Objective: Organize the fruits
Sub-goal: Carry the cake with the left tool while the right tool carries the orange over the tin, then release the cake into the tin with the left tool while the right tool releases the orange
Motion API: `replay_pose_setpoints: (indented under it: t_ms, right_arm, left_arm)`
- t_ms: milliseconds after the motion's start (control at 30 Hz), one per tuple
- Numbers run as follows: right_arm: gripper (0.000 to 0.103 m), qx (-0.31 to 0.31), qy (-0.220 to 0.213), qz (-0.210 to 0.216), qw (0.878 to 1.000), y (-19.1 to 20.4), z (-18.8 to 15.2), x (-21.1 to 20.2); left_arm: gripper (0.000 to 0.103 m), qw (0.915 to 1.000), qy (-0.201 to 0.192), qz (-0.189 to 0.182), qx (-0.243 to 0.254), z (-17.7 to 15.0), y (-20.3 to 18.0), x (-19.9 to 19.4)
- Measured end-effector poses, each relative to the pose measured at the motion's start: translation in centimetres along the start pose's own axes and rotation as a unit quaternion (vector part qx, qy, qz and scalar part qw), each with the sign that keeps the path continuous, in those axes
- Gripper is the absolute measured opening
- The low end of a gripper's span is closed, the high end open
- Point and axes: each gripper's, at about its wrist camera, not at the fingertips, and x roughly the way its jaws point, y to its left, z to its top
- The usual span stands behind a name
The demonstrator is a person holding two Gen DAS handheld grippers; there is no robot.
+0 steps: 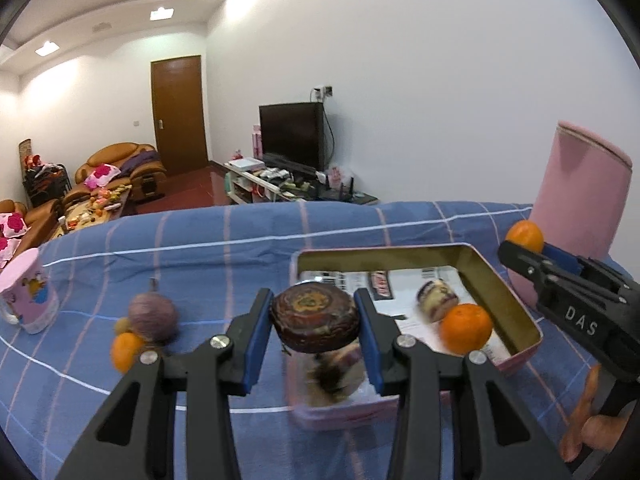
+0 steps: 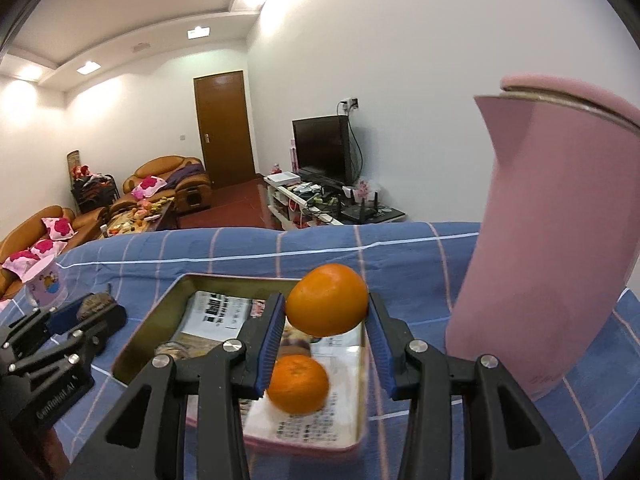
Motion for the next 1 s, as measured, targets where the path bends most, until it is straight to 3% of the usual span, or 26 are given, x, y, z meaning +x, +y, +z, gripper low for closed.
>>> replay_pose_setpoints:
  t_ms: [367, 1000]
  right_arm:
    - [0.043, -0.008, 0.024, -0.004, 1.000, -1.2, 0.3, 2.4]
    - [0.044, -0.020, 0.092, 0.052, 0.994, 0.0, -0.2, 5.9]
  left_arm:
    - [0.042, 0.9993, 0.028, 0.005, 0.023, 0.3, -4.1, 2.4]
    - [0.043, 0.9977, 0.064, 0.016, 0.015, 0.2, -4.0, 4.4]
